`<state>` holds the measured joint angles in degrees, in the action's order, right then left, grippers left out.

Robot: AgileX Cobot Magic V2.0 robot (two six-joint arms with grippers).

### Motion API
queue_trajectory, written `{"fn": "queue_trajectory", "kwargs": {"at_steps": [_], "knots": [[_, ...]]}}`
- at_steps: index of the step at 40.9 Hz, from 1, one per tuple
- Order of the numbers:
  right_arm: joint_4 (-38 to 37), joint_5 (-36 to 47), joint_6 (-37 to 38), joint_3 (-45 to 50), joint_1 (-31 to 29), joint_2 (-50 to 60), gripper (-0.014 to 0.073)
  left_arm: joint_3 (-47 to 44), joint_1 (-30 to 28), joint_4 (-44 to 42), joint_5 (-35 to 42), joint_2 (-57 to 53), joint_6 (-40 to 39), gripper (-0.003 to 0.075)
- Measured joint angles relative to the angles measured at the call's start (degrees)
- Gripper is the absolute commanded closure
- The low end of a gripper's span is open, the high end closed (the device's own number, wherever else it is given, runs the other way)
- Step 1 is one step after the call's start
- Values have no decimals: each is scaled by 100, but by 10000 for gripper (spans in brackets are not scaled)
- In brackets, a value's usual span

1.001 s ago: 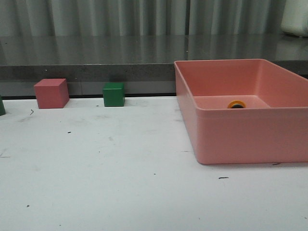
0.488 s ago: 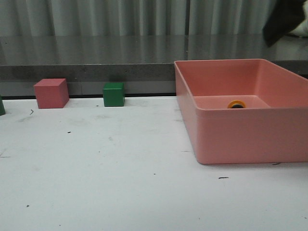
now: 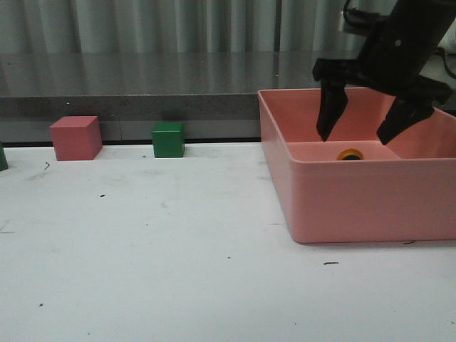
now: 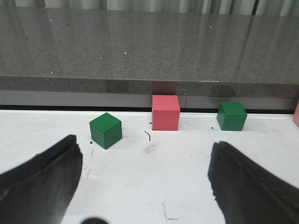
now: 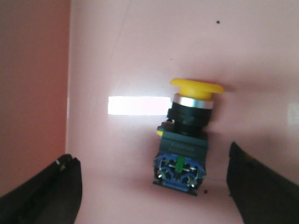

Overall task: Place and stand button with both arms
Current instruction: 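Lower the right gripper into the pink bin and grasp the yellow button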

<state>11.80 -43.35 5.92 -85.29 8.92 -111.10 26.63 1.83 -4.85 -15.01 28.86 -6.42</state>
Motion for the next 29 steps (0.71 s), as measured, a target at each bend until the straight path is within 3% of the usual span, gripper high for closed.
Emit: {"fn": "queue_trajectory", "kwargs": {"at_steps": [13,25,29], "knots": [[-153,23,305,-280,-61,-721,-32,0,0,0,0,0,0,190],[-168,31,307,-402,-61,-963,313,0,0,0,0,0,0,190],[-168,31,317,-402,-61,-963,321,0,0,0,0,0,0,190]]}}
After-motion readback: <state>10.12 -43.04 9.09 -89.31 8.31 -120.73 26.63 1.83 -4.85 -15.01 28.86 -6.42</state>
